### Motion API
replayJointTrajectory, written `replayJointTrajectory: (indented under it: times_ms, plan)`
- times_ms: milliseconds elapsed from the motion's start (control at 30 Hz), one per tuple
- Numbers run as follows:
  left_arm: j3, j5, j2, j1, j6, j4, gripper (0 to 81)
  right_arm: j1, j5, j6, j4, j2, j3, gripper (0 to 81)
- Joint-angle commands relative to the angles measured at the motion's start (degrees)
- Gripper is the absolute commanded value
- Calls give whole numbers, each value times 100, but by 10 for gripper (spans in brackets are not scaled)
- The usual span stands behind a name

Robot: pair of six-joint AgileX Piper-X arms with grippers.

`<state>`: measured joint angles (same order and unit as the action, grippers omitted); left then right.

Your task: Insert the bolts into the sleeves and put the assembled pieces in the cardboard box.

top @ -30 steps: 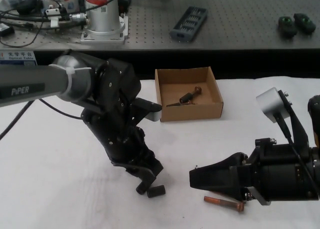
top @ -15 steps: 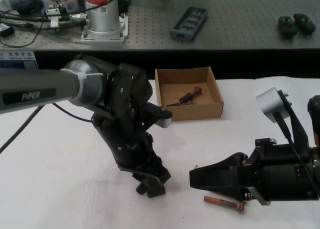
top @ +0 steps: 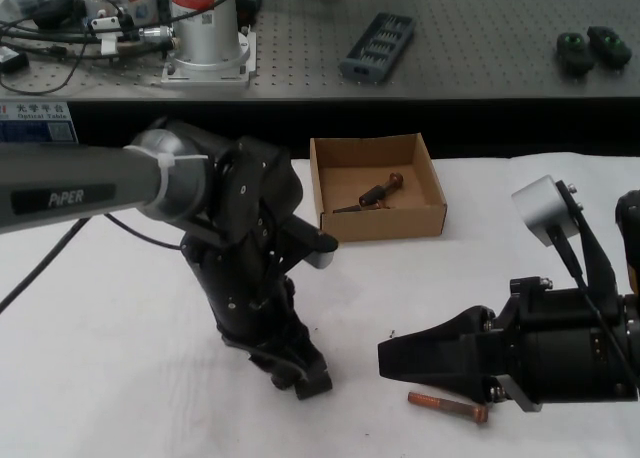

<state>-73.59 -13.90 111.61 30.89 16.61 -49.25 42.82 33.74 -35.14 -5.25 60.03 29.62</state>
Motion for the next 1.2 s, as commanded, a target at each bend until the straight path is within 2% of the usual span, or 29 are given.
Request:
replayJointTrajectory:
  times_ms: [0,367,500,767,1000,1167]
  plan:
    - [93,71,0,18,44,-27,293,-28,91,49,36,-47,45,69]
    - [231,-94,0,56,44,293,293,-28,64,49,36,-47,45,69]
    - [231,-492,0,128,-4,293,293,-28,64,49,36,-47,45,69]
    - [231,-621,0,285,45,293,293,-28,64,49,36,-47,45,69]
    - [231,-567,0,312,-187,392,293,-28,64,49,36,-47,45,69]
    - [231,-218,0,312,-343,609,293,-28,64,49,36,-47,45,69]
